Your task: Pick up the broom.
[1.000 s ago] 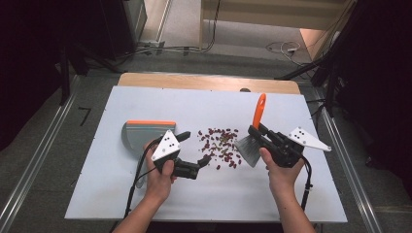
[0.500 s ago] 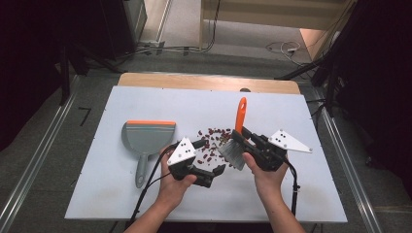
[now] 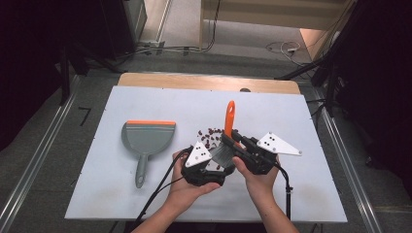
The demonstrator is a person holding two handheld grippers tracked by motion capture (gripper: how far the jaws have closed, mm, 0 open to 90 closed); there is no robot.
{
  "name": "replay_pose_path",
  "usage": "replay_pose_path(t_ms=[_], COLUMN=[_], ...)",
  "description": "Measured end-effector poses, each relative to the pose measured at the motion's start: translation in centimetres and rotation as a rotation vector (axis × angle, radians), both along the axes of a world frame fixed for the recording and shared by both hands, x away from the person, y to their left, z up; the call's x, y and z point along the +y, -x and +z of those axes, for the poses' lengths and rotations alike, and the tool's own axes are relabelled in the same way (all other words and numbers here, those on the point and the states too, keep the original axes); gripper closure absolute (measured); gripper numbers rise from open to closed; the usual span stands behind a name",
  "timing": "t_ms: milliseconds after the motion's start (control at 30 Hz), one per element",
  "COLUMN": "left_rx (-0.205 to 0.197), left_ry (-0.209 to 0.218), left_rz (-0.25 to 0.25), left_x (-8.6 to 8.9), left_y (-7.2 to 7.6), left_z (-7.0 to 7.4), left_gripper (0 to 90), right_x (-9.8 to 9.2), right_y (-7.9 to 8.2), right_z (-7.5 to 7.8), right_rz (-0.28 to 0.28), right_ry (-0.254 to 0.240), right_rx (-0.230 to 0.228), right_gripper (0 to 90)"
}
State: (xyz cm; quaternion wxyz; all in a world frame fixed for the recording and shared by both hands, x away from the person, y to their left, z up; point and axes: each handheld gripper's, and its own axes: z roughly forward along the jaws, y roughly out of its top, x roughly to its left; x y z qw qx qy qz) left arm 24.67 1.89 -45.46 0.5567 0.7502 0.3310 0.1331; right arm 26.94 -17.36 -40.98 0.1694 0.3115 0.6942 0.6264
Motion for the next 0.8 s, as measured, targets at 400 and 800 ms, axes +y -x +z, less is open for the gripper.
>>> replay_pose_path(t_ms=[400,800], left_rx=[-0.030,-0.008], left_ry=[-0.016,-0.021], left_rz=[0.040,0.047], left_x=[-0.33,0.36], left_y=[0.18,-0.26], left_z=[-0.03,0.09], left_gripper=[52.8,84.2], right_x=[0.58,0.62], right_y=[0.45,0.33], right_z=[-0.03,-0.11], right_rz=[-0.011,-0.013], right_ry=[0.007,0.026], right_rx=[-0.009,-0.020], right_gripper=[69.1,68.9])
